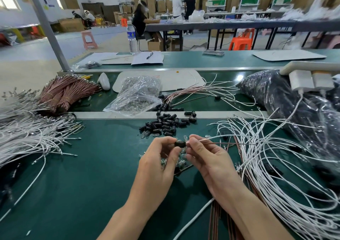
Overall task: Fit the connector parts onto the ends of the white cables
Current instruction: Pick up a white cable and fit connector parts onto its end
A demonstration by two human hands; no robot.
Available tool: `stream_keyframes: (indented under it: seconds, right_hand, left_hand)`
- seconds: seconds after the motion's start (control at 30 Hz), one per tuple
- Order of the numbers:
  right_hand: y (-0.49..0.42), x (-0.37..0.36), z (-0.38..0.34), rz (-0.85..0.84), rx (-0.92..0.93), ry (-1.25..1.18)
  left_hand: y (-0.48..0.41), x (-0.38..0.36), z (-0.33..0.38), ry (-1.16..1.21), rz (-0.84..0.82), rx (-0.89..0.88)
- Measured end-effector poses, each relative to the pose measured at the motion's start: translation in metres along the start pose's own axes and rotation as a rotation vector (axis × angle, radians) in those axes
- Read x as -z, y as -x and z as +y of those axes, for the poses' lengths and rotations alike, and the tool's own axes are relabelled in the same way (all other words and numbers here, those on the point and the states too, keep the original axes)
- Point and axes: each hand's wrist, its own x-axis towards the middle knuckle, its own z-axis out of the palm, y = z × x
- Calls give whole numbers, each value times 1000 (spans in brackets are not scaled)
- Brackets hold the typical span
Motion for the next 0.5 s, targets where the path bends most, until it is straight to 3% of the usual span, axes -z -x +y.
stream_keyframes:
  seconds: [0.17,0.5]
  right_hand:
    - [6,-6,4,-69,36,171]
    - [9,-8,2,-102,73,236]
  left_hand:
    - [3,-2,-2,-124,-75,13]
    - [4,-1,-3,-23,-117,100]
